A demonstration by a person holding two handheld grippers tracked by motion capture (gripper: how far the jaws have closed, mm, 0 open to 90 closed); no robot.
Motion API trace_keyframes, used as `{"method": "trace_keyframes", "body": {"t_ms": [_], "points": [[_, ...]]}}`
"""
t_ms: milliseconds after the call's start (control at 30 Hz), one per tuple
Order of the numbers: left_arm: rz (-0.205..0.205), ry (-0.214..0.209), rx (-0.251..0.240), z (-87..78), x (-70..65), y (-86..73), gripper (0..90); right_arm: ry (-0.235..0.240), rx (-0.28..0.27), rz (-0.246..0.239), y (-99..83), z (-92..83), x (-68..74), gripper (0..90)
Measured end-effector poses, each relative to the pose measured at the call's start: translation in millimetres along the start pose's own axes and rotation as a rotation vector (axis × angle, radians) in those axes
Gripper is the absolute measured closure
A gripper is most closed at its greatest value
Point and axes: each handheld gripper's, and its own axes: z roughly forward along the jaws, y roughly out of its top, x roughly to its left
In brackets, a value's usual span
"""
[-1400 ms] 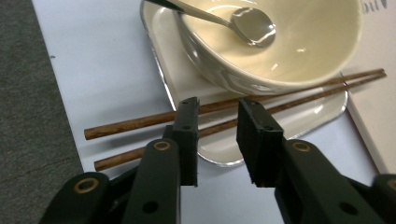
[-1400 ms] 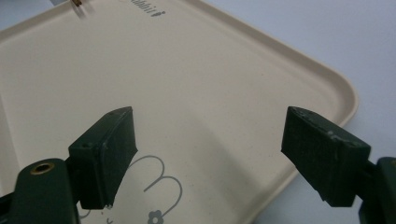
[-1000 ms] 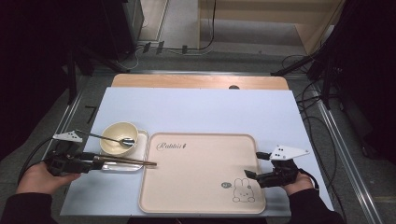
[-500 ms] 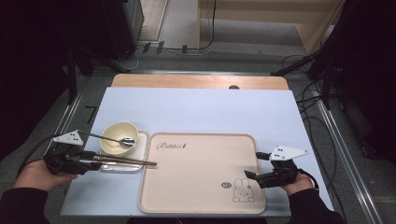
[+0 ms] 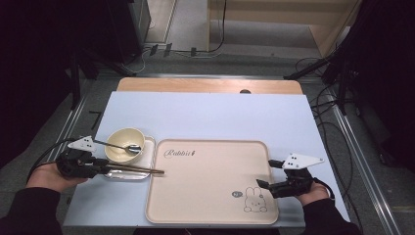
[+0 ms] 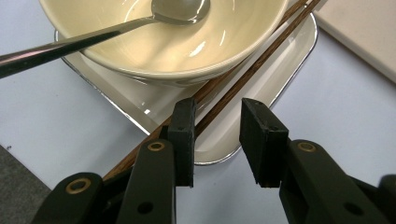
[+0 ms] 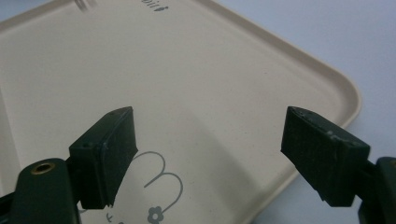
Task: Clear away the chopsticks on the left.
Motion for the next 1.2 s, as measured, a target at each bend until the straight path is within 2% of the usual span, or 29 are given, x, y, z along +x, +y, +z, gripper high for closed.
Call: {"method": "trace_keyframes", "body": {"t_ms": [200,367,467,567,700,867,1133,1200], "points": [[-0.005,0.002,0.015,7.8,2.5,-2.9,65.7,-0.001,-0.002,-0.005,0.3,-0.9,0.8,18.5],[-0.013,-0.001,0.002,8.6,3.2,-4.2,64.5,-0.001,-0.004,-0.005,0.4,-1.0,0.7,18.8],[-0.004,0.006,0.005,9.8,1.9,-4.2,65.2,-0.004,-0.012,-0.010,0.9,-1.3,1.2,18.9],[0.018,0.010,0.047,15.5,-0.3,-4.6,65.2,-0.004,-0.014,-0.014,1.1,-1.4,1.1,18.9],[0.026,0.008,0.047,18.0,-0.7,-4.4,66.4,-0.006,-0.016,-0.015,1.2,-1.5,1.2,18.9],[0.047,-0.001,0.045,19.8,-1.3,-3.0,68.6,-0.005,-0.014,-0.014,1.1,-1.3,1.2,18.9],[0.073,-0.041,0.064,20.3,-0.4,0.3,75.4,-0.013,-0.037,-0.020,2.6,-3.2,1.8,18.9],[0.068,-0.054,0.062,20.7,0.3,0.5,76.3,-0.013,-0.041,-0.019,2.7,-3.1,2.1,18.9]]}}
